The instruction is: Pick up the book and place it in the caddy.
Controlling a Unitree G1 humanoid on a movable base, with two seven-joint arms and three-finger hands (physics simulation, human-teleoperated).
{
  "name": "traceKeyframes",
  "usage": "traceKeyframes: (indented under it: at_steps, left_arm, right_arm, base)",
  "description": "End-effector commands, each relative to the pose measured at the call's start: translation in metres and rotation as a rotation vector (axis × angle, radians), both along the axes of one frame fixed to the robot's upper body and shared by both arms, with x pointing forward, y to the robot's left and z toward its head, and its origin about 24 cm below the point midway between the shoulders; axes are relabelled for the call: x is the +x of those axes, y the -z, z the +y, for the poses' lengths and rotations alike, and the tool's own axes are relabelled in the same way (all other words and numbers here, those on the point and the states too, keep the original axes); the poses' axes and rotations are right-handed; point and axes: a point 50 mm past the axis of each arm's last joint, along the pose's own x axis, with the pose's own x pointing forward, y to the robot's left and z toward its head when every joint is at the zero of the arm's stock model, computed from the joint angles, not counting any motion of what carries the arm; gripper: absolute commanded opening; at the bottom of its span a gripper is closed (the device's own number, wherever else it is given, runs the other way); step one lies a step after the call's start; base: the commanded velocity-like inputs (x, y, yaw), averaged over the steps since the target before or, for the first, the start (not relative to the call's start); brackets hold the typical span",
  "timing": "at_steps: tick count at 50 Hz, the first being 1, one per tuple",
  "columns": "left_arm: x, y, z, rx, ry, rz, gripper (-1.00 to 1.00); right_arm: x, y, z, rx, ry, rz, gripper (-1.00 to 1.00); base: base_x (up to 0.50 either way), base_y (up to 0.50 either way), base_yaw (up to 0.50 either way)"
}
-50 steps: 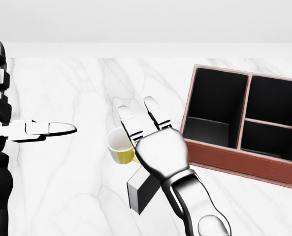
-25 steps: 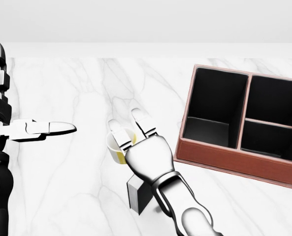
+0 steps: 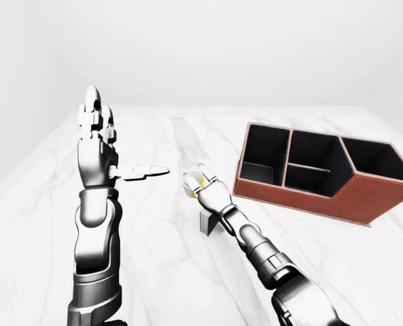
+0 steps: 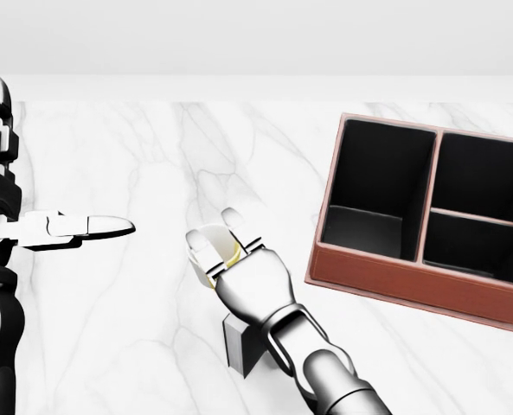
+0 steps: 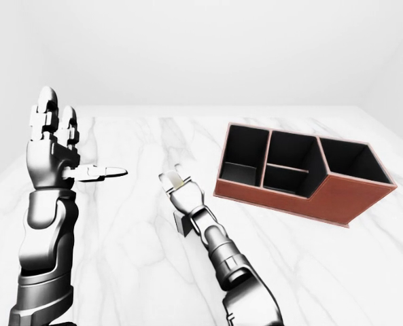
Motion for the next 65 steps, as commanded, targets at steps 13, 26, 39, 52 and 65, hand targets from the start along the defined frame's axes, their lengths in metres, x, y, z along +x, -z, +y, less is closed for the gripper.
traceKeyframes:
  at_steps: [13, 26, 39, 52, 65]
  left_arm:
    - [0.001, 0.0, 0.001, -0.01, -0.004, -0.002, 1.0]
    - [0.001, 0.0, 0.001, -0.014, -0.007, -0.001, 1.0]
    - [0.001, 0.0, 0.001, -0.01, -0.007, 0.002, 1.0]
    - [0.002, 0.0, 0.002, -0.011, -0.012, 0.003, 1.0]
    - [0.002, 0.002, 0.002, -0.007, -0.014, 0.011, 1.0]
  right_arm:
    - [0.0, 0.026, -0.012, -0.052, -0.014, 0.044, 1.0]
    - [0.002, 0.031, -0.023, -0.052, 0.015, 0.06, 1.0]
    - [0.0, 0.033, -0.025, -0.056, 0.015, 0.061, -1.0]
    - [0.001, 0.03, -0.023, -0.056, 0.009, 0.049, -1.0]
    - [0.009, 0.014, -0.03, 0.012, 0.078, 0.038, -1.0]
  base:
    - [0.0, 0.0, 0.0]
    - [0.0, 0.0, 0.0]
    - [0.0, 0.0, 0.0]
    - [0.0, 0.0, 0.0]
    - [0.0, 0.0, 0.0]
